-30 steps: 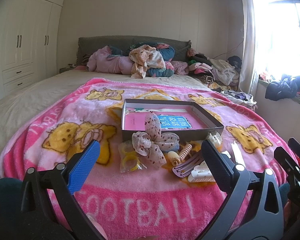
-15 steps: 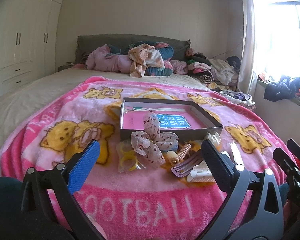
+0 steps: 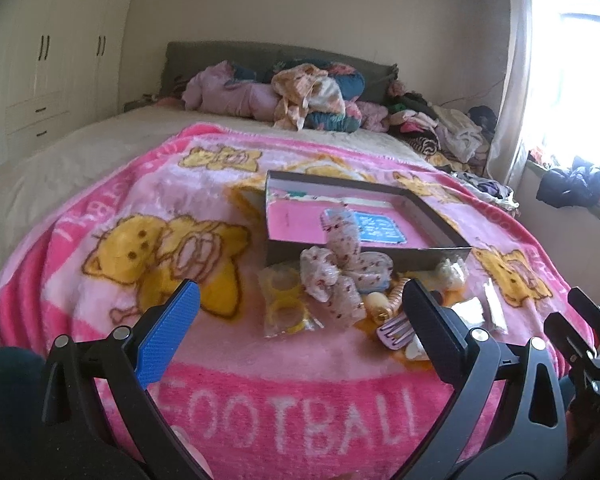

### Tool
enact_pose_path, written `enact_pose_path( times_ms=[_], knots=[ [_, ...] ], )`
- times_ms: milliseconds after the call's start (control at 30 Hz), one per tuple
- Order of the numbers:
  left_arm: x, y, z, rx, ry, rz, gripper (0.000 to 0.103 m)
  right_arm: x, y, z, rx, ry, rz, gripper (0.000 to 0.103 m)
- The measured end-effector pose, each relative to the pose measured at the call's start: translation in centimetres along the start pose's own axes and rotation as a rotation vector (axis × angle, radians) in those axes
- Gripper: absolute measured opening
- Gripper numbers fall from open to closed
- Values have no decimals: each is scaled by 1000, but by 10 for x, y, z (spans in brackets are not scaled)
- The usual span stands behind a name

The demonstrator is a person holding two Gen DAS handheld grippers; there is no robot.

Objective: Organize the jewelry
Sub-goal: 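Grasp the polka-dot fabric bow with the left tool while the right tool grasps the white claw clip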

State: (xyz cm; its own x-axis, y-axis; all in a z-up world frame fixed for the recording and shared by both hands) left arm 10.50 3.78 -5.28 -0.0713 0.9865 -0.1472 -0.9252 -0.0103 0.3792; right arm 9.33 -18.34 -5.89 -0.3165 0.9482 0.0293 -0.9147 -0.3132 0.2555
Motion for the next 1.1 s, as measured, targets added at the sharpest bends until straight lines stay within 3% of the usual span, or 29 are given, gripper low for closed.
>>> enact_pose_path(
  times_ms=[300, 833, 1033, 1100],
  knots=[
    [17, -21, -5, 62, 17, -4, 92, 21, -30, -18, 96, 32, 42, 97],
    [-4, -75, -7, 160, 8, -177, 91, 30, -81, -60, 227, 5, -20, 97],
    [-8, -90, -13, 189, 9, -188, 80, 38, -91, -71, 253, -23, -29, 96],
    [-8, -92, -15, 198, 12, -195, 75, 42, -94, -75, 263, -9, -22, 81]
  ],
)
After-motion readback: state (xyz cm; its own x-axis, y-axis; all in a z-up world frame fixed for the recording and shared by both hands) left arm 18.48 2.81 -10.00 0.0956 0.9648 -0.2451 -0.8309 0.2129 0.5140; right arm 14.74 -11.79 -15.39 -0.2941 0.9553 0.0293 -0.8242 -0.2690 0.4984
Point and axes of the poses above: each gripper's, at about its wrist camera, not at the fingertips, and y roughly against the way its jaws point, x to its left, z to its top, the point moved 9 cm from there along -y, roughly the way its jaws point, and after that the axes turned 7 degrees about -x, right-handed, at the moved point
